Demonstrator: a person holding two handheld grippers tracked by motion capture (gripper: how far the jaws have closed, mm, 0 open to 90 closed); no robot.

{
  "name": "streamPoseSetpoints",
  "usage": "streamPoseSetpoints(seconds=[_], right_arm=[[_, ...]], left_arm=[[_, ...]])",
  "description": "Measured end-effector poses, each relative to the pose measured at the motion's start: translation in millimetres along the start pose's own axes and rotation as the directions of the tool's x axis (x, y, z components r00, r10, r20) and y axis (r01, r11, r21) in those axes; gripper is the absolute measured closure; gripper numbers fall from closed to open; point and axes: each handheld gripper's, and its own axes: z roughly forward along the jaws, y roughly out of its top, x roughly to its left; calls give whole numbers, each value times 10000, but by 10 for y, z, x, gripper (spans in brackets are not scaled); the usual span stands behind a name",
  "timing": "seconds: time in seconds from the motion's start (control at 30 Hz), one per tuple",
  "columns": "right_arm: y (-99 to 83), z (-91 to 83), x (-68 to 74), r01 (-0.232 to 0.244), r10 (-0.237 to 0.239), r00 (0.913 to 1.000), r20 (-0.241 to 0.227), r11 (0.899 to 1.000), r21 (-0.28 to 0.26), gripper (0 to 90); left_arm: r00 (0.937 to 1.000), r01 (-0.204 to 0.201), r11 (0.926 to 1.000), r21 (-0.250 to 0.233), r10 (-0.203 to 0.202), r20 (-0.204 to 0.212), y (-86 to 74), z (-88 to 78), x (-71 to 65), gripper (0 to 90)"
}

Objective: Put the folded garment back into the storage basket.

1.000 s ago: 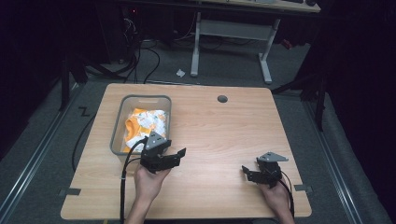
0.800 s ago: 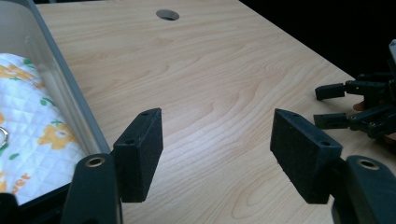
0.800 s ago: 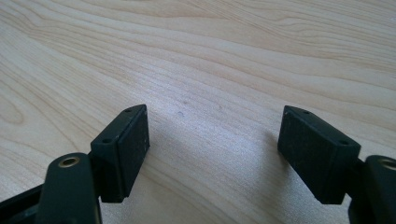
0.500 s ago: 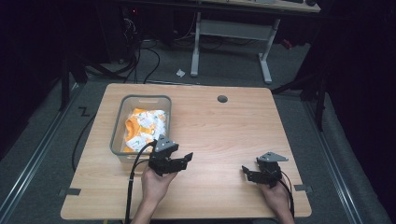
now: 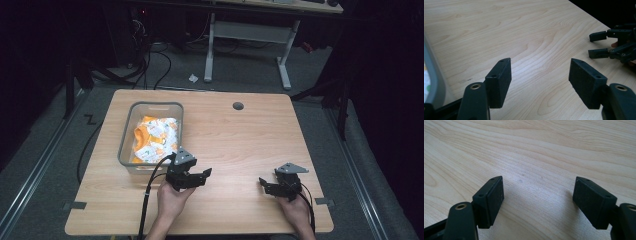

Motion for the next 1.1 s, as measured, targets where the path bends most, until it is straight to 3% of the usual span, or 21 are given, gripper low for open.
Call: streamPoseSetpoints(seconds=[0.6, 1.1], right_arm=[[0, 0, 0, 11, -11, 10000, -4, 10000, -2, 250], [0, 0, 0, 15, -15, 10000, -5, 10000, -2, 250]], left_arm=[[9999, 141, 9987, 500, -145, 73, -149, 275, -62, 351], [9986, 239, 9960, 866, -198, -481, -274, 460, -36, 352]])
